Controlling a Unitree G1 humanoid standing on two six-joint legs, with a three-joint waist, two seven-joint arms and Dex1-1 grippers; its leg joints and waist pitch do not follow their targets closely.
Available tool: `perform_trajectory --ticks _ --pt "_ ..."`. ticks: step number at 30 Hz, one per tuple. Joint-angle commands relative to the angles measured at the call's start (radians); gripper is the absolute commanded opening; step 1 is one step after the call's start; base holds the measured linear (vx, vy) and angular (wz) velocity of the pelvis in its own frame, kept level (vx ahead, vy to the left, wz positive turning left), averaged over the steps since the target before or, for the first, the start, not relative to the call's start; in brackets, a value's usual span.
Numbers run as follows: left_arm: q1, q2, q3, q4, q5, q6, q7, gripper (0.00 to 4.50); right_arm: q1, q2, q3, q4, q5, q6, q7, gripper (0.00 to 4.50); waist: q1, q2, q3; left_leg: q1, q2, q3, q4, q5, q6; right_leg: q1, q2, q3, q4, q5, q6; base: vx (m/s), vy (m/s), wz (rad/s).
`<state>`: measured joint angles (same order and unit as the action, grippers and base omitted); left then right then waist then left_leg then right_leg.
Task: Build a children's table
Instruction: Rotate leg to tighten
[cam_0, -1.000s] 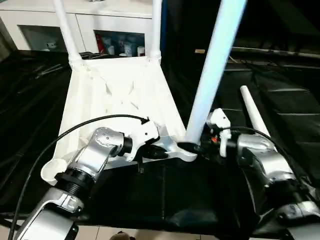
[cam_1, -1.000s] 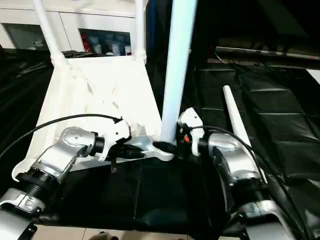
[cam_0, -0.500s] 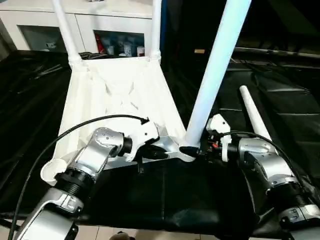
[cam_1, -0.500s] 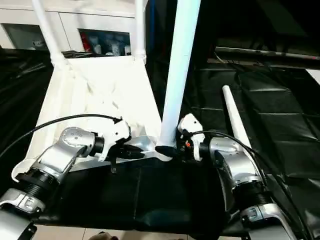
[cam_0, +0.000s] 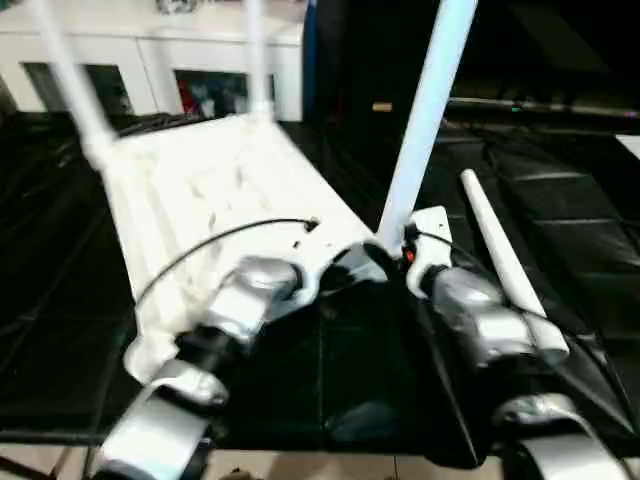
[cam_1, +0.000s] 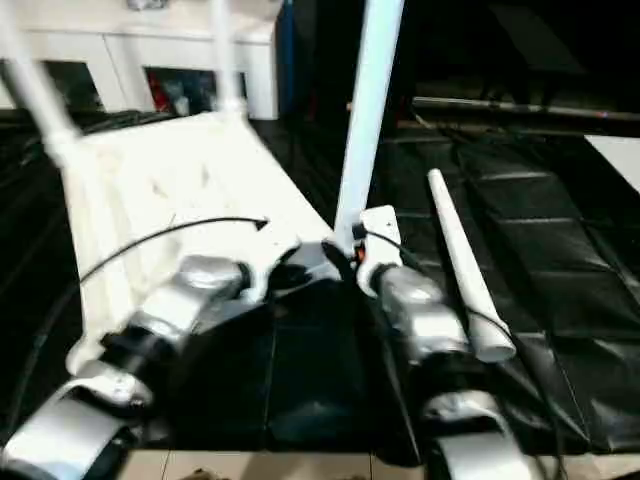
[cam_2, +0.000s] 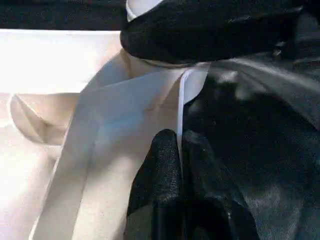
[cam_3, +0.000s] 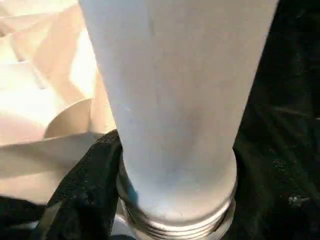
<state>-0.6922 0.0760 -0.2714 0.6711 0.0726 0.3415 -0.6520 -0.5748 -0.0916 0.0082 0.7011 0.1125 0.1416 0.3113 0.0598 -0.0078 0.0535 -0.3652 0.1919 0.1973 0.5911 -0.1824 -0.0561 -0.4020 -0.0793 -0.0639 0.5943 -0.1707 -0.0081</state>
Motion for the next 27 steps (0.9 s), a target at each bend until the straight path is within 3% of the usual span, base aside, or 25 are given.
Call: perform_trajectory --ticks 1,3,4,9,10,16,17,21,27 --pt "-0.020 -0.013 0.025 0.013 -0.004 -0.010 0.045 0.00 0.012 0.016 0.034 0.064 -0.020 0.002 0.022 2.71 0.000 -0.009 -0.062 0.014 0.032 -0.024 -0.073 -0.272 0.013 0.034 -0.069 0.038 -0.095 -0.426 -0.138 0.000 0.000 0.00" --pt "-0.026 -0.012 0.021 0.025 0.002 -0.020 0.040 0.00 0.005 0.021 0.026 0.066 -0.003 -0.008 0.053 2.71 0.000 -0.010 -0.063 0.011 0.033 -0.023 -0.073 -0.260 0.020 0.036 -0.067 0.039 -0.091 -0.394 -0.147 0.000 0.000 0.00" --pt "-0.026 -0.007 0.020 0.027 0.003 -0.025 0.033 0.00 0.003 0.021 0.015 0.062 0.012 -0.010 0.071 3.26 0.000 -0.011 -0.063 0.011 0.033 -0.022 -0.073 -0.259 0.023 0.036 -0.067 0.039 -0.090 -0.384 -0.151 0.000 0.000 0.00" --pt "-0.017 0.034 0.009 0.009 0.000 -0.054 -0.035 0.00 -0.001 -0.012 0.004 0.011 0.044 -0.020 0.159 3.75 0.003 -0.011 -0.064 0.008 0.034 -0.021 -0.072 -0.235 0.039 0.042 -0.068 0.040 -0.084 -0.337 -0.174 0.000 0.000 0.00" --pt "-0.008 0.056 -0.001 -0.006 -0.002 -0.054 -0.070 0.00 0.006 -0.044 0.019 -0.016 0.040 -0.030 0.214 3.83 0.003 -0.016 -0.065 0.007 0.035 -0.020 -0.071 -0.228 0.042 0.044 -0.069 0.040 -0.082 -0.328 -0.177 0.000 0.000 0.00" --pt "0.019 0.117 -0.026 -0.060 -0.021 -0.076 -0.200 0.00 0.046 -0.151 0.065 -0.114 0.043 -0.042 0.421 3.98 0.007 -0.010 -0.065 0.006 0.039 -0.020 -0.070 -0.200 0.052 0.045 -0.069 0.040 -0.076 -0.285 -0.195 0.000 0.000 0.00" --pt "0.030 0.147 -0.036 -0.079 -0.029 -0.087 -0.257 0.00 0.064 -0.198 0.081 -0.160 0.053 -0.034 0.518 3.98 0.008 -0.009 -0.067 0.007 0.039 -0.020 -0.069 -0.195 0.056 0.046 -0.067 0.040 -0.072 -0.256 -0.203 0.000 0.000 0.00" --pt "0.047 0.190 -0.058 -0.112 -0.039 -0.101 -0.350 0.00 0.076 -0.243 0.101 -0.197 0.066 -0.016 0.603 3.98 0.006 -0.007 -0.070 0.004 0.040 -0.019 -0.065 -0.157 0.080 0.050 -0.066 0.041 -0.058 -0.147 -0.243 0.000 0.000 0.00" --pt "0.083 0.238 -0.075 -0.206 -0.081 -0.092 -0.488 0.00 0.094 -0.289 0.157 -0.227 0.047 -0.017 0.707 3.98 0.015 -0.001 -0.067 0.013 0.046 -0.014 -0.066 -0.173 0.068 0.044 -0.065 0.043 -0.059 -0.166 -0.264 0.000 0.000 0.00"
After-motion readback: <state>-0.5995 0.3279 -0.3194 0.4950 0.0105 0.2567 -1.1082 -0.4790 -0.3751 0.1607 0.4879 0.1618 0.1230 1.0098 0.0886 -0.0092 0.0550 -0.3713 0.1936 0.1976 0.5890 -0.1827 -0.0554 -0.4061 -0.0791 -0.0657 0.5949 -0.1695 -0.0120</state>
